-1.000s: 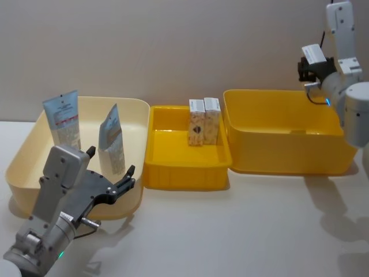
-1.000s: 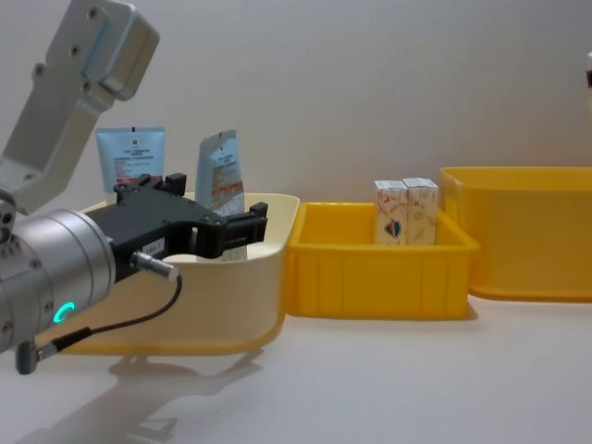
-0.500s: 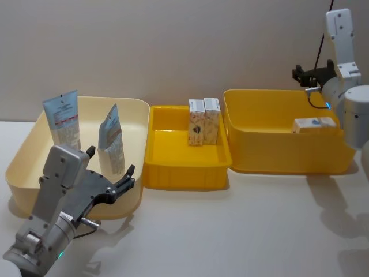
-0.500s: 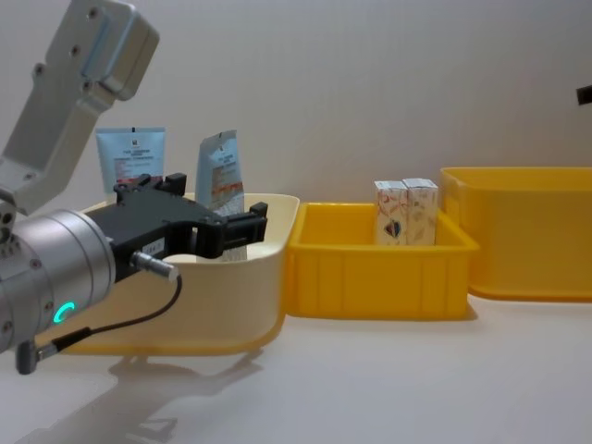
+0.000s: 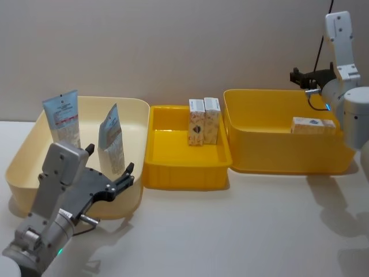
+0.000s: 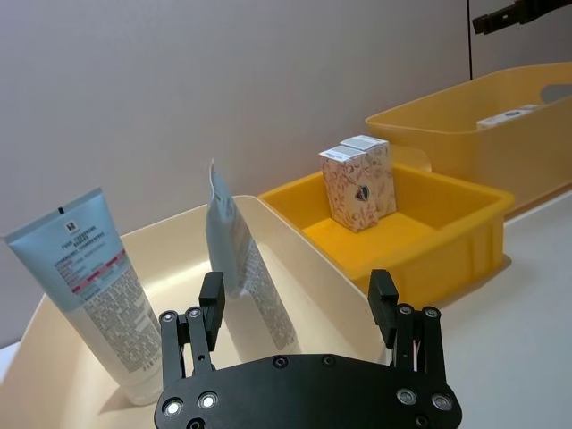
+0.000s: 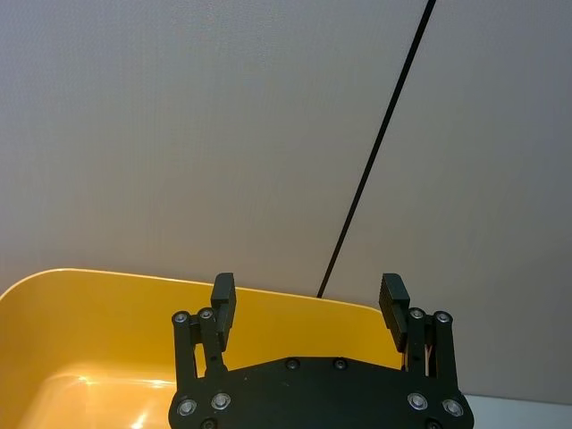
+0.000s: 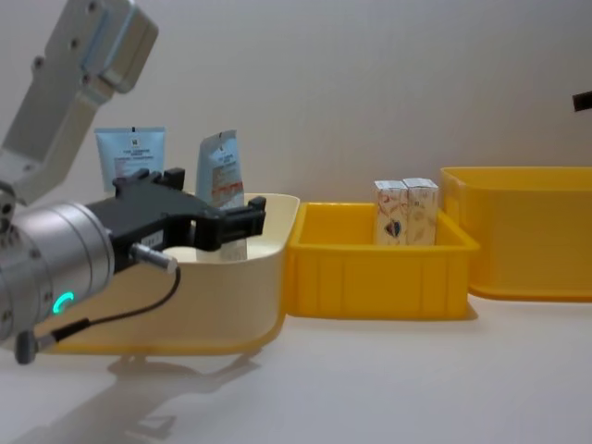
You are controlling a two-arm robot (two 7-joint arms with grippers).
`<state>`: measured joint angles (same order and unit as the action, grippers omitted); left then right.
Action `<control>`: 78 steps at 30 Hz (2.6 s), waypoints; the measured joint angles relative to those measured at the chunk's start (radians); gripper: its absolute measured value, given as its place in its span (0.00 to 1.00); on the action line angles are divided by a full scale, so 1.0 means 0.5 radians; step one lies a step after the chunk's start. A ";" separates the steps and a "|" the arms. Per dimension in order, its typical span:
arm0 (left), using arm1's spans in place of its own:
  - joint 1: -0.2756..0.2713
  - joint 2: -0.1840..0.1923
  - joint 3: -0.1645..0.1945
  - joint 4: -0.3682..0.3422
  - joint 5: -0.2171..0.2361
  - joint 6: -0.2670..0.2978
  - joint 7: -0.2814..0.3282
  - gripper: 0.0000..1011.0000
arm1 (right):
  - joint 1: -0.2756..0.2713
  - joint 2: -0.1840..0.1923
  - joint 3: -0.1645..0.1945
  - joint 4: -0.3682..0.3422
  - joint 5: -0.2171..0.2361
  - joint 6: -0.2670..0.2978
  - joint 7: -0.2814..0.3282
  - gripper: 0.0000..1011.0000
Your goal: Bimanual collaborative sorting of washing and personal care products
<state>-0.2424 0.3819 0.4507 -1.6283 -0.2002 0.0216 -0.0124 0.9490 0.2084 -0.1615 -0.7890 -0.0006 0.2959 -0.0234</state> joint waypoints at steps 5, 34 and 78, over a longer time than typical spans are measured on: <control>-0.057 -0.001 -0.017 -0.004 -0.008 0.060 -0.028 0.99 | 0.003 0.000 0.000 0.007 -0.001 -0.002 0.000 0.99; -0.398 0.057 -0.081 0.288 -0.179 0.456 -0.459 0.99 | 0.007 0.000 0.000 0.020 -0.002 -0.005 0.000 0.99; -0.769 -0.170 -0.114 1.012 -0.228 0.193 -0.796 0.99 | 0.007 0.000 0.000 0.021 -0.002 -0.005 0.000 0.99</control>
<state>-0.6271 0.2970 0.3936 -1.1223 -0.3144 0.1179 -0.4106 0.9525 0.2083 -0.1616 -0.7787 -0.0016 0.2935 -0.0233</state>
